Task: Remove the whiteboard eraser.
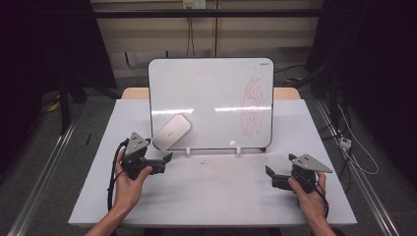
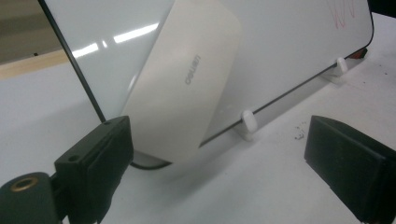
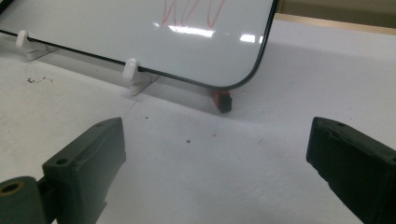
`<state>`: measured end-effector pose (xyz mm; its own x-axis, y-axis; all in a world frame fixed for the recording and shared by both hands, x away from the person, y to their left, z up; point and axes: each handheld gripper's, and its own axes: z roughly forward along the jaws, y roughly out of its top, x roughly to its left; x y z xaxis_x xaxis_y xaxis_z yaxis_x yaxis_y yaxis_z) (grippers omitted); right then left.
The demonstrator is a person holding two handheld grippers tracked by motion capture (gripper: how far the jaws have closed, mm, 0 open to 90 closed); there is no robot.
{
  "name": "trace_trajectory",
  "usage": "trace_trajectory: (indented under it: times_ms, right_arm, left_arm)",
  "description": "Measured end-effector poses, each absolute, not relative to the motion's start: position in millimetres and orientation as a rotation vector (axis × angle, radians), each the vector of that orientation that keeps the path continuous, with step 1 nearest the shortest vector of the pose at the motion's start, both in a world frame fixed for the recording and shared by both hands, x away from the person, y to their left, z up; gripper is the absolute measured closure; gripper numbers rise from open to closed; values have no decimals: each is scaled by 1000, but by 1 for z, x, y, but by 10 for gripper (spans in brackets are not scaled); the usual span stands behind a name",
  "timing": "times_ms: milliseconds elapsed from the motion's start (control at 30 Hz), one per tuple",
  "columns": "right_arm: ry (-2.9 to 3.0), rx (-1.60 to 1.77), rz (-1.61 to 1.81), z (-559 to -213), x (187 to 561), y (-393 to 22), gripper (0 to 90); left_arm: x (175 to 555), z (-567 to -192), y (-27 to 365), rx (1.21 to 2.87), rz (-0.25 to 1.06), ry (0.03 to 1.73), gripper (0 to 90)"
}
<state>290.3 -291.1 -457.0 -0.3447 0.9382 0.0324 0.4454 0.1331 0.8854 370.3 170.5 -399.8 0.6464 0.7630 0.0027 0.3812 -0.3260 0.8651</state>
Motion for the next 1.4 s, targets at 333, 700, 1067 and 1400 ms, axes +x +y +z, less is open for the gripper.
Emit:
trace_trajectory:
  times_ms: [333, 700, 1067, 1400]
  right_arm:
    - [1864, 1321, 1163, -456, 291, -290, 46]
    - [1876, 1316, 1165, -457, 292, -289, 47]
    - [1886, 1302, 1162, -456, 293, -286, 47]
    - [1885, 1295, 1159, -456, 291, -285, 48]
  left_arm:
    - [390, -384, 151, 1958, 622, 849, 94]
    - [410, -381, 128, 2063, 683, 721, 43]
    - [416, -390, 118, 2139, 834, 669, 130]
    - [414, -401, 123, 2193, 838, 664, 171]
